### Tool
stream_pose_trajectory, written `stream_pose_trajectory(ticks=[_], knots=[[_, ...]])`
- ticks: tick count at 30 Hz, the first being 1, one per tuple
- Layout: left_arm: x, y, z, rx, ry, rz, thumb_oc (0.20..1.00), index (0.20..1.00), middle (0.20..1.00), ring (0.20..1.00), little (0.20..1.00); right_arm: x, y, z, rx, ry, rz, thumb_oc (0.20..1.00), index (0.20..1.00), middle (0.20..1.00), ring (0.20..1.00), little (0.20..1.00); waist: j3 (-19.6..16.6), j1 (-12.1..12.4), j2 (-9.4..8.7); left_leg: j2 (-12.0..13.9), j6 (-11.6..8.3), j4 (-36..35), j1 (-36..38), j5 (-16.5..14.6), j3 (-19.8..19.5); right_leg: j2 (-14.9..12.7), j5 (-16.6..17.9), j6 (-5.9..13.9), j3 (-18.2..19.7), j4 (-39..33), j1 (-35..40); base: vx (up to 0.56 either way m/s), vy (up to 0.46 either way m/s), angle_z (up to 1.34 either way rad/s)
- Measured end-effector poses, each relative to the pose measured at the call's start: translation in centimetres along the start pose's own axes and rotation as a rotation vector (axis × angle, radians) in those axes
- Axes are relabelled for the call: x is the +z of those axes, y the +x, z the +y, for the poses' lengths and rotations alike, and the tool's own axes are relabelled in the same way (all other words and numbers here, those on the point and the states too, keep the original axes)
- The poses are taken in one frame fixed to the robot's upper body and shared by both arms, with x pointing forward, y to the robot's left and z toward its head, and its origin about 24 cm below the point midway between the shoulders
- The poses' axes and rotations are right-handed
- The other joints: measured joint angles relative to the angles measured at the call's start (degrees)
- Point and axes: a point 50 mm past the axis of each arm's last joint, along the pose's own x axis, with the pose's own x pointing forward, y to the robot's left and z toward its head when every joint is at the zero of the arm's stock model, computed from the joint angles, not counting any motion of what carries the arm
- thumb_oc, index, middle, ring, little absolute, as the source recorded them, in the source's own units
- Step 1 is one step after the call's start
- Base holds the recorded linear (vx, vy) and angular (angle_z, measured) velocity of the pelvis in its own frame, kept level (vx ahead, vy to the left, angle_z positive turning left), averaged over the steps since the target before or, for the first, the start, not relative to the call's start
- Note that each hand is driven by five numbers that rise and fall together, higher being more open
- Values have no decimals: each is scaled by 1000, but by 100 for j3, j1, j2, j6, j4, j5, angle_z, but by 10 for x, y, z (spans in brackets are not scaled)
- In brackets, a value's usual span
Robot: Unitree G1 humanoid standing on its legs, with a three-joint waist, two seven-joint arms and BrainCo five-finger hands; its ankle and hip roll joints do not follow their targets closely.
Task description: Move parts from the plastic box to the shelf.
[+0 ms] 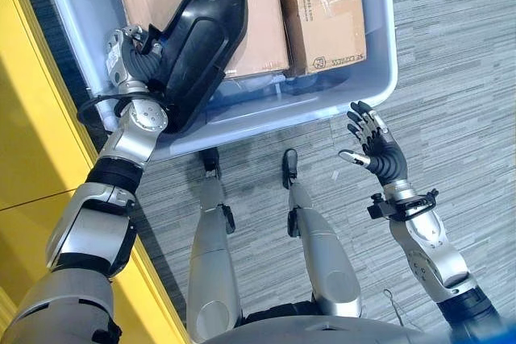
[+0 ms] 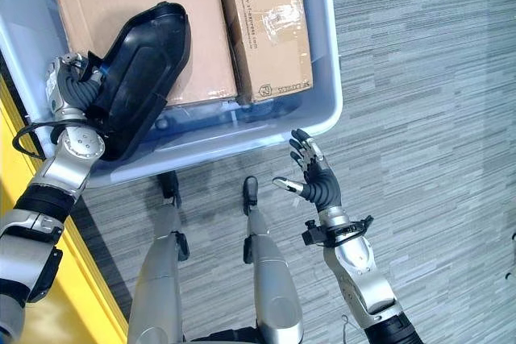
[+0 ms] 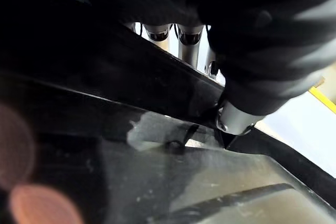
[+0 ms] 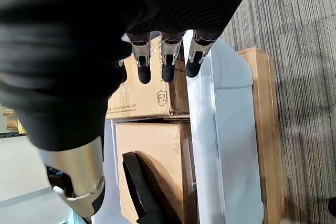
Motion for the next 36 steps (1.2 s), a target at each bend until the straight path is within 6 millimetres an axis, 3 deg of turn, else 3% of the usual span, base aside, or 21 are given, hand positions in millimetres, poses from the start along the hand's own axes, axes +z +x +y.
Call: stream_pose_trajectory(ticks=[5, 8, 14, 16, 19, 24, 36], knots=[[1, -3, -5, -38, -4, -9, 200, 200, 200, 200, 200, 0, 0, -1, -2, -1, 0, 1000, 1000, 1000, 1000, 1000, -11, 8, 21, -50, 2, 37, -7, 1, -32, -33, 0, 1, -30, 0, 45, 24, -18, 6], [-2, -26, -6, -84, -181, 29, 200, 200, 200, 200, 200, 1, -1, -3, -13, -1, -3, 1000, 1000, 1000, 1000, 1000, -29, 28, 62, -86, 2, 45, 55, 1, -27, -72, -4, 7, -29, 1, 112, 9, 6, 2], [-20, -75, -21, -188, -296, 78, 200, 200, 200, 200, 200, 4, -1, -12, -53, -17, -15, 1000, 1000, 1000, 1000, 1000, -56, 266, 137, -114, 2, 52, 276, 1, -37, -106, -14, 20, -36, 0, 349, -7, 5, 1], [-20, -103, -19, -219, -389, 81, 200, 200, 200, 200, 200, 6, 1, -16, -71, -26, -17, 1000, 1000, 1000, 1000, 1000, -145, 340, 322, -158, 13, 39, 359, 9, -28, -162, -2, 44, -49, 13, 423, -48, 25, 5], [-37, -122, -18, -223, -415, 164, 200, 200, 200, 200, 200, 3, -4, -20, -90, -33, 6, 1000, 1000, 1000, 1000, 1000, -289, 402, 576, -181, 12, 3, 468, 5, -74, -174, -2, 60, -64, 4, 546, 18, 6, 4], [-35, -127, 1, -189, -498, 144, 200, 200, 200, 200, 200, 2, -7, -26, -113, -50, 20, 1000, 1000, 1000, 1000, 1000, -345, 520, 655, -203, 6, -20, 749, -10, -103, -189, -19, 72, -87, 7, 837, 12, 8, 5], [-22, -135, 15, -239, -568, 59, 200, 200, 200, 200, 200, 1, -10, -29, -105, -56, 40, 1000, 1000, 1000, 1000, 1000, -517, 560, 880, -244, 25, -113, 1273, 4, -107, -224, -58, 87, -112, 4, 1336, 0, 0, 0]])
